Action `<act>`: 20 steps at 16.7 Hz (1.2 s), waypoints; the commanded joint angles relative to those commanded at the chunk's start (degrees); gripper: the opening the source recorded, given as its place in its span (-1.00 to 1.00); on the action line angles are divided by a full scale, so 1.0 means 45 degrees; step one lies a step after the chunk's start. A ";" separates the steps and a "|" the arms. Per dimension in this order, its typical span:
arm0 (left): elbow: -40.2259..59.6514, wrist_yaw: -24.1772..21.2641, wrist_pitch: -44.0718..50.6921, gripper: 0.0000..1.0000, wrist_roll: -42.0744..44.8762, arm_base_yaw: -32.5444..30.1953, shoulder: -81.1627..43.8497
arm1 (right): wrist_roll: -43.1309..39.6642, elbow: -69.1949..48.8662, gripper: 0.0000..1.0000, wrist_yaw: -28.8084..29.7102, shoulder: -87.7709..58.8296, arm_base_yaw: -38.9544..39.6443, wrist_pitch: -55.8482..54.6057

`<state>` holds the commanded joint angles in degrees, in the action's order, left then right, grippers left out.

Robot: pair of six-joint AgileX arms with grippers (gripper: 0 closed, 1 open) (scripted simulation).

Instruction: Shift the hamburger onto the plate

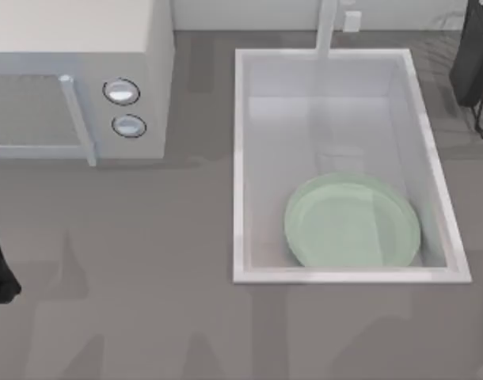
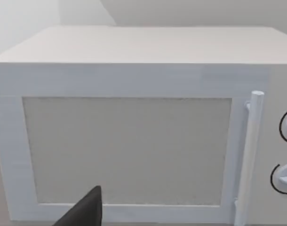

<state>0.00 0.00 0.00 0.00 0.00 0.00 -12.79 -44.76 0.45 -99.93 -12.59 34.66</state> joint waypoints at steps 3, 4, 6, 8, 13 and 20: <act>0.0000 0.0000 0.0000 1.00 0.0000 0.0000 0.0000 | -0.0001 0.0035 1.00 0.0000 -0.0044 -0.0001 -0.0062; 0.0000 0.0000 0.0000 1.00 0.0000 0.0000 0.0000 | -0.0001 0.0035 1.00 0.0000 -0.0044 -0.0001 -0.0062; 0.0000 0.0000 0.0000 1.00 0.0000 0.0000 0.0000 | -0.0001 0.0035 0.70 0.0000 -0.0044 -0.0001 -0.0062; 0.0000 0.0000 0.0000 1.00 0.0000 0.0000 0.0000 | -0.0001 0.0035 0.40 0.0000 -0.0044 -0.0001 -0.0062; 0.0000 0.0000 0.0000 1.00 0.0000 0.0000 0.0000 | -0.0001 0.0035 -0.36 0.0000 -0.0044 -0.0001 -0.0062; 0.0000 0.0000 0.0000 1.00 0.0000 0.0000 0.0000 | -0.0001 0.0035 -1.00 0.0000 -0.0044 -0.0001 -0.0062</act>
<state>0.00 0.00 0.00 0.00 0.00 0.00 -12.79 -44.60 0.45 -100.13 -12.59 34.39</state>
